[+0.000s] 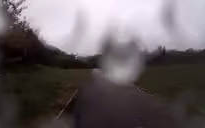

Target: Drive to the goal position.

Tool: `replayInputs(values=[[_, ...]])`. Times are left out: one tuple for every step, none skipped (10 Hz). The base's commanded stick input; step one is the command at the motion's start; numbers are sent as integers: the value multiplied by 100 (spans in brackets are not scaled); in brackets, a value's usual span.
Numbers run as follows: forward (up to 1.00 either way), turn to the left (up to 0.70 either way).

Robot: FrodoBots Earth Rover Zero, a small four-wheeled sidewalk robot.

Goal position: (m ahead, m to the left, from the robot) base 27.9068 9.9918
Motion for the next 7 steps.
replayInputs(values=[[70, 12], [70, 25], [70, 28], [70, 28], [70, 23], [70, 10], [70, 0]])
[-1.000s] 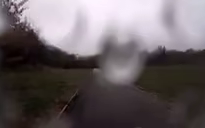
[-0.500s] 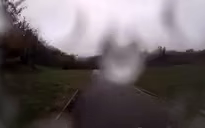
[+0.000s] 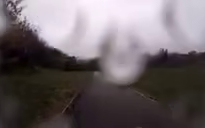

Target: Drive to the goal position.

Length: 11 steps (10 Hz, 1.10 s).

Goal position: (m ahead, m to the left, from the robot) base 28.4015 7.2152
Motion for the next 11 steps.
replayInputs(values=[[70, 0], [70, 0], [70, 0], [70, 0], [70, 0], [70, 0], [70, 0], [70, 0], [70, 0], [70, 0], [70, 0]])
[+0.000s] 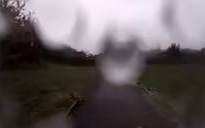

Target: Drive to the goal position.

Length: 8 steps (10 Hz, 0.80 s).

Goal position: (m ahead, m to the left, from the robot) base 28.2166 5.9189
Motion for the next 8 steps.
replayInputs(values=[[70, 0], [70, 0], [70, 0], [70, 0], [70, 0], [70, 0], [70, 0], [70, 0]])
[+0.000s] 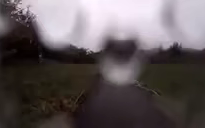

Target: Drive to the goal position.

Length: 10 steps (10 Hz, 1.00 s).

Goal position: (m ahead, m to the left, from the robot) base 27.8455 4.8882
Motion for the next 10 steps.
replayInputs(values=[[70, 0], [70, 0], [70, 0], [70, -28], [70, -28], [70, -28], [70, -28], [70, -28], [70, -23], [70, -10]])
